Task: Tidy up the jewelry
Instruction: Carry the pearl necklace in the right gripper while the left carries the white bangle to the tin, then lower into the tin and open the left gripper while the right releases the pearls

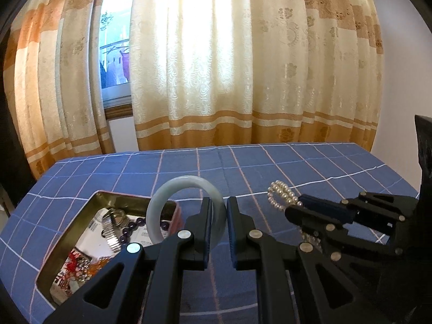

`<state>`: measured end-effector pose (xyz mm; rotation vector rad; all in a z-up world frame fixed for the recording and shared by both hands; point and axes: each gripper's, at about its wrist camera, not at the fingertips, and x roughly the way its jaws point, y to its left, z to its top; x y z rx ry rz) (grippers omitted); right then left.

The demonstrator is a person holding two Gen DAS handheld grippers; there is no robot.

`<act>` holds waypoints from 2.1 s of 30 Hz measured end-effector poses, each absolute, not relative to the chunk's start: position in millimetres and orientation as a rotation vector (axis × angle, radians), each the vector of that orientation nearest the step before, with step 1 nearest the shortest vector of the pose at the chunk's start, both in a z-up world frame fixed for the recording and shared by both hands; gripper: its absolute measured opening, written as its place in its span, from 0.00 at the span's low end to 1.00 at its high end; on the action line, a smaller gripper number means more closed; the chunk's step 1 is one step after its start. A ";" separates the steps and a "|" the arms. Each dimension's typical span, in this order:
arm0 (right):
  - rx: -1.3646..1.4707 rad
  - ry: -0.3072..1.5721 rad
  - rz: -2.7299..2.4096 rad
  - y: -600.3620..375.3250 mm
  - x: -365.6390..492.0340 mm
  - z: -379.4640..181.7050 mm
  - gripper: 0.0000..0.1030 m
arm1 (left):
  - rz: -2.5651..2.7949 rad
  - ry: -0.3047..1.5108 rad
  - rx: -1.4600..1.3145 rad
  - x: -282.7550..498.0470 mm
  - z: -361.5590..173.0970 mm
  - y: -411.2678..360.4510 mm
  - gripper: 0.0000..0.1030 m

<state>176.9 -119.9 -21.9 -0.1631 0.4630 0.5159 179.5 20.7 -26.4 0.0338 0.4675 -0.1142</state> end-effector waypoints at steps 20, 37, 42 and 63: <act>-0.186 0.397 0.684 -38.6 175.2 26.5 0.15 | 0.073 0.413 -0.001 164.6 23.5 130.7 0.10; -0.177 0.448 0.755 22.8 194.5 10.4 0.15 | 0.140 0.544 -0.038 205.2 -11.5 186.1 0.11; -0.175 0.470 0.759 30.4 200.2 2.3 0.15 | 0.145 0.569 -0.034 210.8 -20.5 191.2 0.11; -0.187 0.591 0.724 37.6 218.1 -31.4 0.15 | 0.161 0.655 0.026 222.2 -45.8 187.9 0.11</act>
